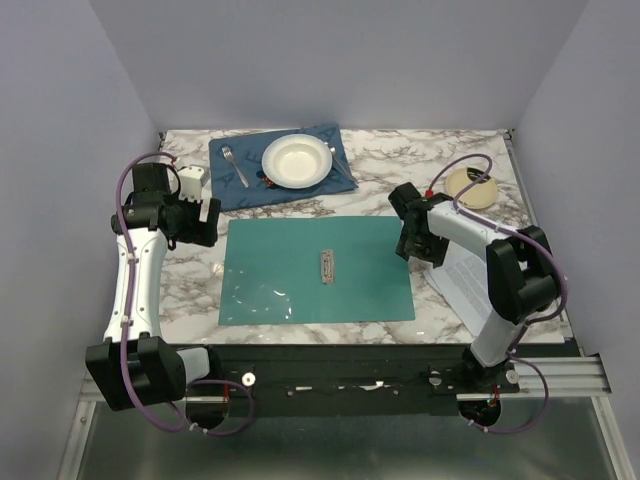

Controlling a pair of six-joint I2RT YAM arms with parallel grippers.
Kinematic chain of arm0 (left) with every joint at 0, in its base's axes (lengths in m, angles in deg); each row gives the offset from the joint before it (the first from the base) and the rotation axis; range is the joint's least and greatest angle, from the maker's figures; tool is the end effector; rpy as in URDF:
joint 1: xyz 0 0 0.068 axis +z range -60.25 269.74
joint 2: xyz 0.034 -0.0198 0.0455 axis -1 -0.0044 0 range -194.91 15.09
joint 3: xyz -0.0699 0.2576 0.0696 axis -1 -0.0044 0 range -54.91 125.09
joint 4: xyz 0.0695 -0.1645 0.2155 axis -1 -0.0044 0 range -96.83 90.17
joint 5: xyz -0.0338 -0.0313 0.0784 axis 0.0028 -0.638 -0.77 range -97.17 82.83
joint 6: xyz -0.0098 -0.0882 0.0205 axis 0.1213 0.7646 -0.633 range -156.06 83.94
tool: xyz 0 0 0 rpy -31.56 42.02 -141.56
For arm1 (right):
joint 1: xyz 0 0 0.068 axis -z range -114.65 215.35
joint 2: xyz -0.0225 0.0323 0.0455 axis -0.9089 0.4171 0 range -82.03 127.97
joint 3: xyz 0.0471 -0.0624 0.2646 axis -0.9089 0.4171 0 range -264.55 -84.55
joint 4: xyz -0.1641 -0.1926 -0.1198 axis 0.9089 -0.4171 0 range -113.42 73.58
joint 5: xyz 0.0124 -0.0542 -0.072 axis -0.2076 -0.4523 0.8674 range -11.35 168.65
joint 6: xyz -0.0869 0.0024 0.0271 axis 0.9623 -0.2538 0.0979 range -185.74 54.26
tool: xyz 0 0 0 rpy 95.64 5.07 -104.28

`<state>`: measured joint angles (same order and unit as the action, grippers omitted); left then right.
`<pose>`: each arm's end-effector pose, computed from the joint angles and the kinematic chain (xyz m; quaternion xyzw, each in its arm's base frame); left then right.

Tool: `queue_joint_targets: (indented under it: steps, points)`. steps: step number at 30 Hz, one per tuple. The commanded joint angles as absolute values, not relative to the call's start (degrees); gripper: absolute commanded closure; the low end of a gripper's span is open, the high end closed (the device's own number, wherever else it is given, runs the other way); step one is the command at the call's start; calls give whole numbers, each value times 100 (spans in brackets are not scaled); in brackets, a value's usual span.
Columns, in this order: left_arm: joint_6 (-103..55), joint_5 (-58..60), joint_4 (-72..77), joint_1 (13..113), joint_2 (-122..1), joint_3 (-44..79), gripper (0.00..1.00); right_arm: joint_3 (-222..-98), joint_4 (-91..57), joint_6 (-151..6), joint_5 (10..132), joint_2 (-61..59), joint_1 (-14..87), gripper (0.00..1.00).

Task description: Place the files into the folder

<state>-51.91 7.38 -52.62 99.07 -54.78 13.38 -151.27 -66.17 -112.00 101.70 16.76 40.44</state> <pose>0.2829 0.0257 0.2927 0.0925 0.9407 -0.0515 0.3224 0.3202 0.1135 0.1403 0.1951 0.9578 -0.1214 0.1728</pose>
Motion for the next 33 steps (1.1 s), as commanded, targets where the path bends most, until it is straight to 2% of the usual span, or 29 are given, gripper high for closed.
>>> queue_joint_targets:
  steps: [1, 21, 25, 33]
  points:
    - [-5346, 655, -5291, 9941, -5294, 1286, 1, -15214, -6915, -11135, 10537, 1939, 4197, 25]
    - [-5337, 663, -5177, 9941, -5390, 1198, 1, -14669, -6572, -10854, 10318, 1843, 4540, 40]
    - [-5337, 602, -5133, 9941, -5382, 1145, 1, -14625, -6546, -10836, 10212, 1799, 4549, 55]
    - [-5328, 593, -5098, 9941, -5347, 1110, 1, -14484, -6467, -10863, 10107, 1650, 4549, 69]
